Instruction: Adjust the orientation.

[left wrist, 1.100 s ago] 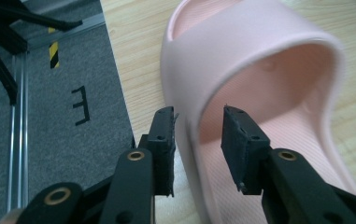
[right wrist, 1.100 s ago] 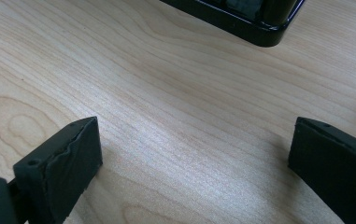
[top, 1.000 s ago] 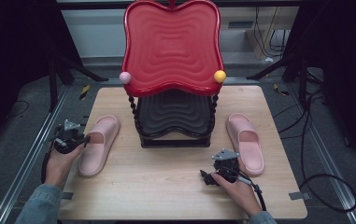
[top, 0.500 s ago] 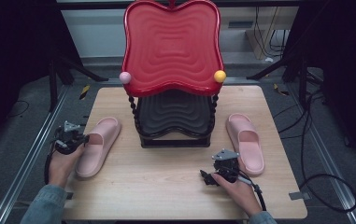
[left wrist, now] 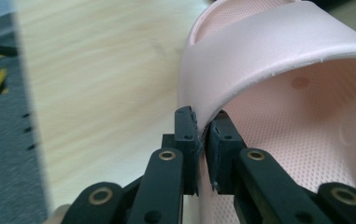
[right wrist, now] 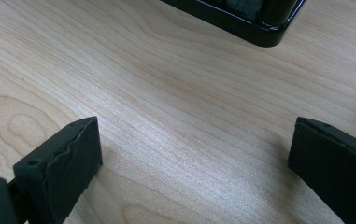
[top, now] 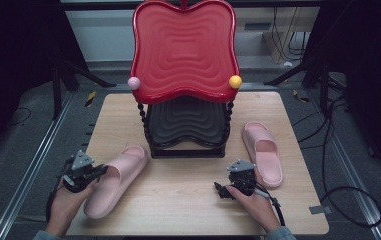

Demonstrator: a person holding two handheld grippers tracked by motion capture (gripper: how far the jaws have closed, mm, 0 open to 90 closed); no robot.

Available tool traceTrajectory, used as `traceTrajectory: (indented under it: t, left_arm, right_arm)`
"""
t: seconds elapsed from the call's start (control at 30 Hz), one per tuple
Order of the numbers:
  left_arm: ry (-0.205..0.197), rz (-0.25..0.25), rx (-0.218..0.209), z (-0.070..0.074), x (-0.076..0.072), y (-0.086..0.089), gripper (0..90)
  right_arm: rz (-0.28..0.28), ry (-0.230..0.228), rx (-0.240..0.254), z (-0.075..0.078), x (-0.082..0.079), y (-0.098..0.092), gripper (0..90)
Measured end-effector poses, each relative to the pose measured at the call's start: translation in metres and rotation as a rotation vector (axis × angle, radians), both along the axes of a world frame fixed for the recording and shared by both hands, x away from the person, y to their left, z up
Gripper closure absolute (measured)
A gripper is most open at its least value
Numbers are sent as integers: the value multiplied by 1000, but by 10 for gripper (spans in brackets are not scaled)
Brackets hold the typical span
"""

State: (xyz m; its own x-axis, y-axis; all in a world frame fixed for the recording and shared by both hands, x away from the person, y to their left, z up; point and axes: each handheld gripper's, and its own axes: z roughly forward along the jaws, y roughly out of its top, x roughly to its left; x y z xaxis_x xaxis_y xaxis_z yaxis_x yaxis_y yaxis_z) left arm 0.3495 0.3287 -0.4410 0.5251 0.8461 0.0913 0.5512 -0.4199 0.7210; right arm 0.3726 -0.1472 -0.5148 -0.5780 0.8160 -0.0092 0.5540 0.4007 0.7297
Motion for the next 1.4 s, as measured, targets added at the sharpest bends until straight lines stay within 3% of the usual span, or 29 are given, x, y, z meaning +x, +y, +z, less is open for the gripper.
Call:
traceTrajectory:
  t: [0.13, 0.23, 0.3, 0.43, 0.6, 0.63, 0.73, 0.8, 0.93, 1.1, 1.4]
  left_arm:
    - [10, -68, -24, -4, -10, -28, 832]
    - [7, -100, -14, -6, -11, -43, 834]
    - [8, -123, 4, -12, -8, -62, 833]
    - [20, -135, 14, -21, -2, -79, 831]
    - [17, -121, -2, -23, 0, -85, 792]
    - [16, -107, -22, -21, -4, -87, 761]
    - [8, -105, -31, -16, -10, -86, 674]
    - [9, -98, -70, -9, -21, -83, 623]
    - [26, -119, -108, -5, -32, -83, 575]
    - [66, -174, -154, -9, -40, -101, 575]
    - [91, -184, -162, -22, -25, -127, 631]
  right_arm:
    - [0, 1, 1, 0, 0, 0, 31]
    - [1, 3, 3, 0, 0, 0, 30]
    - [2, 3, 3, 0, 0, 0, 30]
    - [4, 1, -1, 0, 0, 0, 31]
    - [6, 2, -2, 0, 0, -1, 30]
    - [7, 1, -2, 0, 0, -1, 31]
    - [7, 1, -2, 0, 0, -1, 30]
    - [7, 1, -2, 0, 0, -1, 30]
    - [7, 1, -2, 0, 0, -1, 30]
    - [6, 1, -2, 0, 0, 0, 30]
    - [8, 1, -2, 0, -1, -1, 30]
